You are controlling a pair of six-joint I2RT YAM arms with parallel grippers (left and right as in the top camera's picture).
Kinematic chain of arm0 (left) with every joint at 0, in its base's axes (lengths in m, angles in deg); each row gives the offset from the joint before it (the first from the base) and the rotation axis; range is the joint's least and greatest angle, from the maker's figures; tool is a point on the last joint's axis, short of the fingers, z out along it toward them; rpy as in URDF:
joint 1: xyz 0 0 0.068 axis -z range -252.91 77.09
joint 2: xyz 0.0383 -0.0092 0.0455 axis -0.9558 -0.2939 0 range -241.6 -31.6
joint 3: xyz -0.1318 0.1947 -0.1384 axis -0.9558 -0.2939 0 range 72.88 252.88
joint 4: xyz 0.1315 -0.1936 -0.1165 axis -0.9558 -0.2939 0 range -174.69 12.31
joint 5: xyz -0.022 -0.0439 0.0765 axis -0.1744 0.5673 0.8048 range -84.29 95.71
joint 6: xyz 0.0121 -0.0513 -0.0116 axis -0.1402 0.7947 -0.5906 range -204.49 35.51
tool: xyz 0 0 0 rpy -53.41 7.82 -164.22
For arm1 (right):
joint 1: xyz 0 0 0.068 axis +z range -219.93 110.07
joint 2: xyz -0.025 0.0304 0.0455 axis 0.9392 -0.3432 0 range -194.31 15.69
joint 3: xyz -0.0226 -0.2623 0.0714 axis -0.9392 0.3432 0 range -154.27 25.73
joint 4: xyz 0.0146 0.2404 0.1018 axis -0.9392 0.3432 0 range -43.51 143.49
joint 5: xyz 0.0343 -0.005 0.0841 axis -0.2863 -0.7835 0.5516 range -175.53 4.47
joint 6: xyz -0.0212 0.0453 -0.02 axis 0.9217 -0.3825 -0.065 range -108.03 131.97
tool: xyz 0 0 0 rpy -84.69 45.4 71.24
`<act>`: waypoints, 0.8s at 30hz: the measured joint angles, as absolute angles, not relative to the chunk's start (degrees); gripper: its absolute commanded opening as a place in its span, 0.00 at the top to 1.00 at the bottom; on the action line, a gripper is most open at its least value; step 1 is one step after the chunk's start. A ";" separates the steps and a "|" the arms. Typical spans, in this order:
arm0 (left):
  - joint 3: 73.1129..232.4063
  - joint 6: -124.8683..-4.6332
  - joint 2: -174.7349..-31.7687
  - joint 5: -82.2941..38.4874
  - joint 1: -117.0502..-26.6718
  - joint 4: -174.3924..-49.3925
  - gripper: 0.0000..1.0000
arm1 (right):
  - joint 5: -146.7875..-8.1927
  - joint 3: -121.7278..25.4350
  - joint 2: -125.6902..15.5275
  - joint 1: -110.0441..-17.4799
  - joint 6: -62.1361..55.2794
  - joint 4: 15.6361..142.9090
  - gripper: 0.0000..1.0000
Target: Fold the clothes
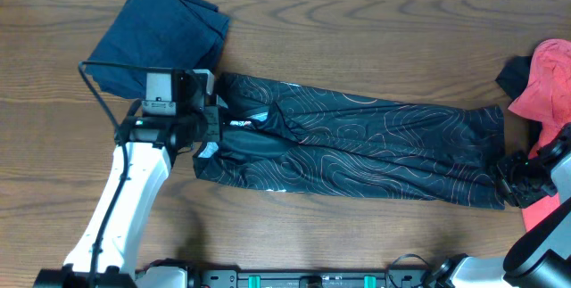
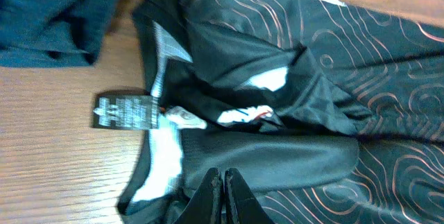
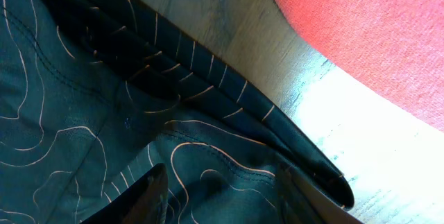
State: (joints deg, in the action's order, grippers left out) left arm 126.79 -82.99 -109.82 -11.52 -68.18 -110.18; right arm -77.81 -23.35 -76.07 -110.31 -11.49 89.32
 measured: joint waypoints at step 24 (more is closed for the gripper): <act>128.02 -83.65 -122.34 -7.37 -67.30 -110.77 0.43 | -73.65 -26.76 -69.50 -110.31 -7.76 91.00 0.44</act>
State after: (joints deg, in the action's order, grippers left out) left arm 128.02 -83.65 -122.34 -7.37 -67.30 -110.77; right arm -73.65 -26.76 -69.50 -110.31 -7.76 91.00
